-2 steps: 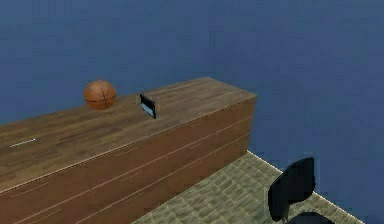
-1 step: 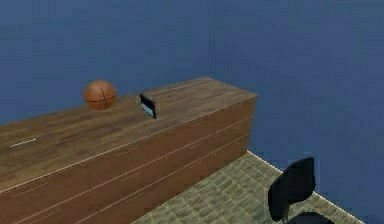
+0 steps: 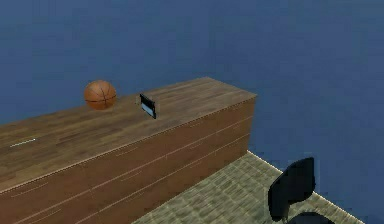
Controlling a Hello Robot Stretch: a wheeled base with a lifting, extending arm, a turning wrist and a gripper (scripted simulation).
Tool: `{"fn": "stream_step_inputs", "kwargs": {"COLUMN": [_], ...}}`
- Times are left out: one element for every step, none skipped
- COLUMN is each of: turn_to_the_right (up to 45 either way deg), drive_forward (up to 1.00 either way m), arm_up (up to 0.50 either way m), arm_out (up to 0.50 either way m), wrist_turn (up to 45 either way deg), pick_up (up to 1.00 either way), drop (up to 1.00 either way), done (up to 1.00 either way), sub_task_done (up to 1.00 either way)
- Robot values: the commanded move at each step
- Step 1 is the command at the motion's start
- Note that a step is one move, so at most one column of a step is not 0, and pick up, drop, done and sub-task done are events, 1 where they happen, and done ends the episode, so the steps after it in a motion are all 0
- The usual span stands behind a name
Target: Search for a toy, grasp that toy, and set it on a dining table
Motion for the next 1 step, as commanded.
{"fn": "stream_step_inputs", "kwargs": {"turn_to_the_right": [0.0], "drive_forward": [0.0], "arm_up": [0.0], "arm_out": [0.0], "wrist_turn": [0.0], "pick_up": [0.0], "drop": [1.0], "done": [0.0], "sub_task_done": [0.0]}}
